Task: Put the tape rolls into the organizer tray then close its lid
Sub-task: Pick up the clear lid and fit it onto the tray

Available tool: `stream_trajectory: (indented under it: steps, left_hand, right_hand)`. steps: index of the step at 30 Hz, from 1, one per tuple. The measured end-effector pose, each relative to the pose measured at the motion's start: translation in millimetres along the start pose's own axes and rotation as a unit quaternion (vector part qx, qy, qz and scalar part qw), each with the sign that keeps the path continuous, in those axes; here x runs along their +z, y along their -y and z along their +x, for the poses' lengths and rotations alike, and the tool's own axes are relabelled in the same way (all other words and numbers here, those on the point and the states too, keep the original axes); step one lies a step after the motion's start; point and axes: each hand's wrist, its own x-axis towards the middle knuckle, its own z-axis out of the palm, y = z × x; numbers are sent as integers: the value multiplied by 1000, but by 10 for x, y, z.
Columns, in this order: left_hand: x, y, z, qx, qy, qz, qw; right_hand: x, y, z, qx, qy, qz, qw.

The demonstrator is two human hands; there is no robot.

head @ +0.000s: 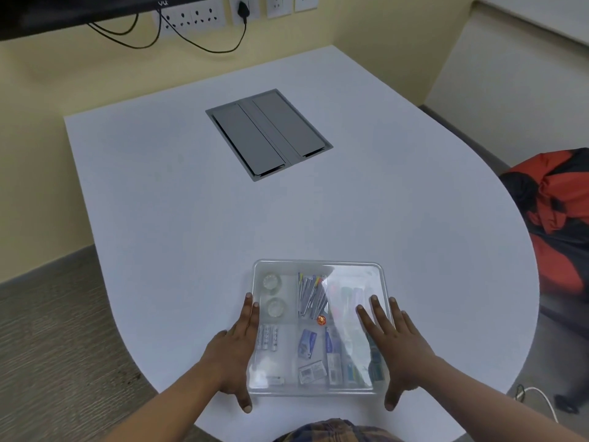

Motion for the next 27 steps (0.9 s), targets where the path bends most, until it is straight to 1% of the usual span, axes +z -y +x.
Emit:
stream_trajectory:
  steps: [4,7,10,11,13,14,16,21,27]
  left_hand:
    - [-121,-7,107,-6,3,0,1000]
    - [-279,8,237,-9,17,6,1000]
    - [-465,58,370,-18,33,-15,999]
    - [-535,78,417,-25,21,-24,999]
    - [-670,116,501,-40,-34,-35,998]
    - [-731,132,543,-45,-59,-35,997]
    - [-831,156,635,-44,-74,-12,996]
    - [-933,141,873,-29,-42,61,997]
    - [-960,89,1048,-50,2,53,997]
  right_hand:
    - [-163,-102,98,-2,-17,-13,1000]
    - [-335,-180,216,-22,-29,-24,999]
    - [-527,-232,302,-25,-53,24,998]
    - [-593,-251,334,-15,-71,42,996]
    - [-726,-294,417,5,-95,65,993]
    - [-785,-321,465,13,-97,75,992]
    - [-866,-375,561,26,-96,75,992]
    - [-884,-407,747,33,-88,44,995]
    - [-858,-449,880,15,-87,55,995]
